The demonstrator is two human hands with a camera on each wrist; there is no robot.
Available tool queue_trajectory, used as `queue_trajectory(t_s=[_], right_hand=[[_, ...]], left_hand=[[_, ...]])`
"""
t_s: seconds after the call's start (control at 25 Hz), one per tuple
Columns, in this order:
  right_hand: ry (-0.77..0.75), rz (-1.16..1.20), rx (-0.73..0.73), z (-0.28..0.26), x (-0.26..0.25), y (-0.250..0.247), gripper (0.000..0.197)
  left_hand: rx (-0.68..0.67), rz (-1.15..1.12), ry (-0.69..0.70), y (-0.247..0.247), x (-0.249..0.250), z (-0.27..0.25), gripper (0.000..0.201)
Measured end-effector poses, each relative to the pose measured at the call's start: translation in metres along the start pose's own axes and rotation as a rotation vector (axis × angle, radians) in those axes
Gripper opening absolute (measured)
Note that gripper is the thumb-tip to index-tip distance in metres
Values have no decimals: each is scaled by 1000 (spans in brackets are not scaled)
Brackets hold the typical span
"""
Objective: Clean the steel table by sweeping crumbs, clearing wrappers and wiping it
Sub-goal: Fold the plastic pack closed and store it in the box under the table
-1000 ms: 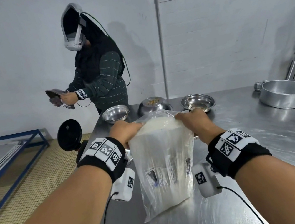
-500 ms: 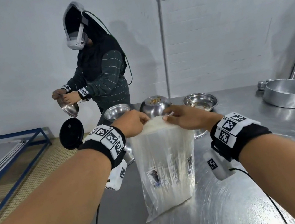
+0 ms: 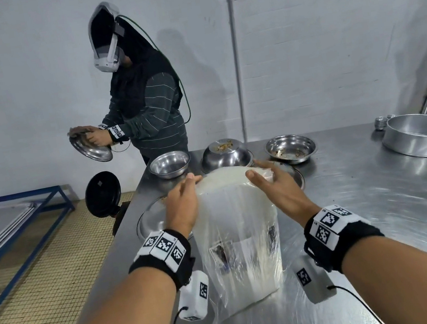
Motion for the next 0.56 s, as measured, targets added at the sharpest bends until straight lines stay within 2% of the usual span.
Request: queue_trajectory(t_s=[0.12,0.2,0.32,0.48,0.56], right_hand=[[21,45,-43,4,8,7,69],[4,90,-64,5,9,9,69],[-33,225,-16,-4,16,16,65],[-97,307,95,-26,36,37,79],[-120,283,134,-32,41,41,70]], left_hand=[[-7,-17,-103,4,-11,4,41],[-33,-47,-103,5,-12,6,42],[-13,-121,30,8,-16,-11,48],[7,-196,253,16,-34,-42,71],[4,-209,293,22,-43,-51,70]])
Point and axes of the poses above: each hand's wrist, its own z-axis towards the middle knuckle, its own y-axis out of the palm, x = y × z, the point moved 5 cm from there along z, towards the middle knuckle, and after that the axes turned 6 degrees about -z, right-handed, at the moved point
